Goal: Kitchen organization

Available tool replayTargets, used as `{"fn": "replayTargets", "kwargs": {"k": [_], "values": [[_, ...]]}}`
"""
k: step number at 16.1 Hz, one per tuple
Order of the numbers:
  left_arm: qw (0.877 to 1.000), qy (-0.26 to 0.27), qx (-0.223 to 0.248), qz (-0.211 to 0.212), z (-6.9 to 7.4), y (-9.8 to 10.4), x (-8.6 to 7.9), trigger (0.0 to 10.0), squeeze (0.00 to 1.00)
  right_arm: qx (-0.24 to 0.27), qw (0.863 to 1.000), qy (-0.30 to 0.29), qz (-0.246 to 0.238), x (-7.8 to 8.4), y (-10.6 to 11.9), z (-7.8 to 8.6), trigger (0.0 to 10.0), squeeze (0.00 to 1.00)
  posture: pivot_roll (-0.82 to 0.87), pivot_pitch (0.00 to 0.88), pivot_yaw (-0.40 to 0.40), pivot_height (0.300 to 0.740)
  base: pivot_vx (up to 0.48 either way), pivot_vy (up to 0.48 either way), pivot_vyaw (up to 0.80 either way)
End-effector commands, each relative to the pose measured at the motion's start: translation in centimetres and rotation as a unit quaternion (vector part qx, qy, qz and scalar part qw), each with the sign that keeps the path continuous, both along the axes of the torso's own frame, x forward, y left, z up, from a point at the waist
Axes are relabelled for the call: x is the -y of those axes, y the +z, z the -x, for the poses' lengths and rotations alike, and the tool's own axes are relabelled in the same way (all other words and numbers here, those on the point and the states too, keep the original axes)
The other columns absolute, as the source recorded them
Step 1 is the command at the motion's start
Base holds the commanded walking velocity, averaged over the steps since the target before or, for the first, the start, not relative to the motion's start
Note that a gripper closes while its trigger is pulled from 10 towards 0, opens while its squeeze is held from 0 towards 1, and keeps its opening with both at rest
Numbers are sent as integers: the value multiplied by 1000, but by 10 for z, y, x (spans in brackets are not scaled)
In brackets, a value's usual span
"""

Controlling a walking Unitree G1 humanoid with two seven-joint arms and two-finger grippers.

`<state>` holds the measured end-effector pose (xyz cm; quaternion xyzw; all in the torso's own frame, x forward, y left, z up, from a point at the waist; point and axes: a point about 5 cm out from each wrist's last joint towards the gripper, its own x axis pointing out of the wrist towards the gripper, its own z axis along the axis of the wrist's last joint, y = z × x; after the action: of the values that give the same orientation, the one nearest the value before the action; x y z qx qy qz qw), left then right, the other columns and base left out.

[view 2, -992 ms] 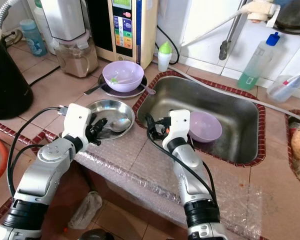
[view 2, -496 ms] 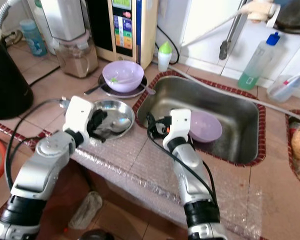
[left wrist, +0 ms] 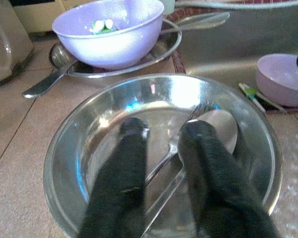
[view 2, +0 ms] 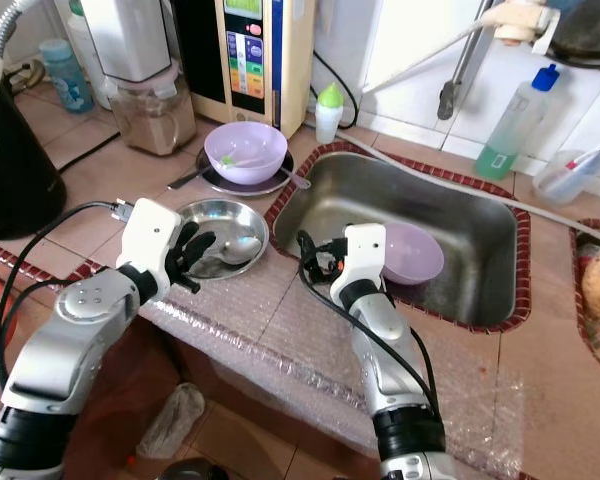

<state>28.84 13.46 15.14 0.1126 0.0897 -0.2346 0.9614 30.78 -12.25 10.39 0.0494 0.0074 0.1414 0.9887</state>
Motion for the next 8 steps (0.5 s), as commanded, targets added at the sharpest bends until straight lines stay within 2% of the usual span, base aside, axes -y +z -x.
{"fn": "replayTargets", "kwargs": {"k": [1,2,3,8], "values": [[1000,-9,-1,-2,2,2,1,10000,1000,1,1000,-2,1,2,2,0,10000,0,48,1,7,740,0,0,0],[1000,-22,-5,-7,1,2,2,10000,1000,2,1000,-3,1,2,2,0,10000,0,45,2,11,740,0,0,0],[999,-38,-17,-22,-1,-2,5,10000,0,3,1000,-5,0,2,3,0,10000,0,42,1,12,740,0,0,0],[995,-81,-38,-53,-7,-4,9,10000,0,3,1000,-8,0,4,3,1,10000,0,34,1,17,740,0,0,0]]}}
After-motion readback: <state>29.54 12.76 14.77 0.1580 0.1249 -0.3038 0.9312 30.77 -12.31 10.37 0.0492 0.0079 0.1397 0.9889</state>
